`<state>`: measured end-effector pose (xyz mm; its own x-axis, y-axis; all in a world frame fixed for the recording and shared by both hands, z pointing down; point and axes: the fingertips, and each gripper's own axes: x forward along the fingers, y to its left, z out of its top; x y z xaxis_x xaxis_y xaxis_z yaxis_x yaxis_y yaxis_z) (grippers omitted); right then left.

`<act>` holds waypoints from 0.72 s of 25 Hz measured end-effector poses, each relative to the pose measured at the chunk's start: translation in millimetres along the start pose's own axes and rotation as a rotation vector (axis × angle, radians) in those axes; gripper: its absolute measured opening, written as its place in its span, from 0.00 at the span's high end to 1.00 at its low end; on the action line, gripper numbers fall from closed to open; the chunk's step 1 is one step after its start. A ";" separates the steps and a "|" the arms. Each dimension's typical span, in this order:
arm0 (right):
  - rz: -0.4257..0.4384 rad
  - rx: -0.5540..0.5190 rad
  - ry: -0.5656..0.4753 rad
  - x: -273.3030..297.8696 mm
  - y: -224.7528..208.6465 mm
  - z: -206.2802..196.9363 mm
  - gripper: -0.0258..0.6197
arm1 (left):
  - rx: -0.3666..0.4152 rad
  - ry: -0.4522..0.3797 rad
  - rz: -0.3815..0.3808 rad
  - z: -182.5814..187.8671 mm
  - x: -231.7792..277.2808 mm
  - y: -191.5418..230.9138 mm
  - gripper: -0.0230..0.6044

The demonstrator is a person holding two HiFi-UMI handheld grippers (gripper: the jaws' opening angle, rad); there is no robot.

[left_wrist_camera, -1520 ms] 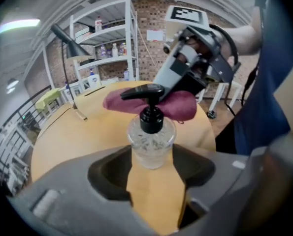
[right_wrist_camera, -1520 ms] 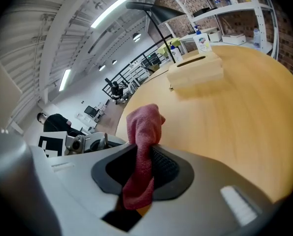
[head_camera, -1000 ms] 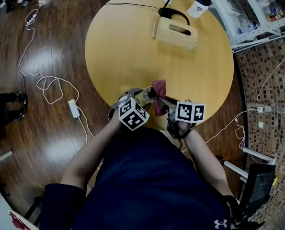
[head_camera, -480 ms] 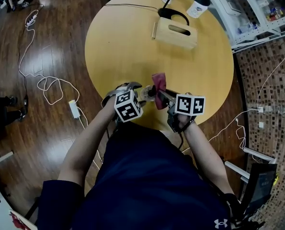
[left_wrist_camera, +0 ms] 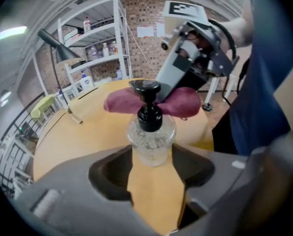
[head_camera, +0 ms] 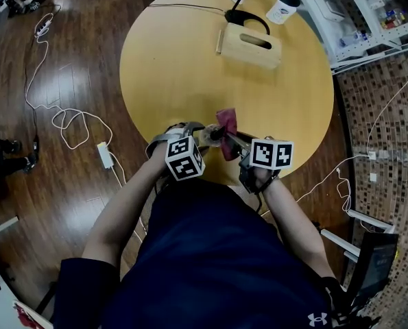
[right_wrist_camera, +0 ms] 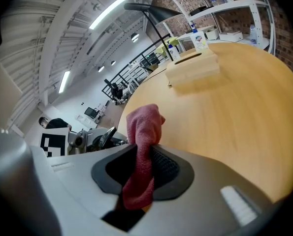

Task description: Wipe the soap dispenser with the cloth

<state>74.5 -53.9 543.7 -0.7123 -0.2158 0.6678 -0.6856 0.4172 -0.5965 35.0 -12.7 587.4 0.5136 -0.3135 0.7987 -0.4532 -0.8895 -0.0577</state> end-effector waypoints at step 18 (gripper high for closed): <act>-0.016 0.072 -0.122 -26.3 -5.8 7.3 0.82 | -0.320 -0.087 0.111 -1.6 -50.4 12.1 0.62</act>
<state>96.2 -57.0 526.3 -0.7109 -0.3299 0.6212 -0.7032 0.3493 -0.6193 2.5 -7.2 547.4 0.5021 -0.4420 0.7433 -0.7083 -0.7033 0.0603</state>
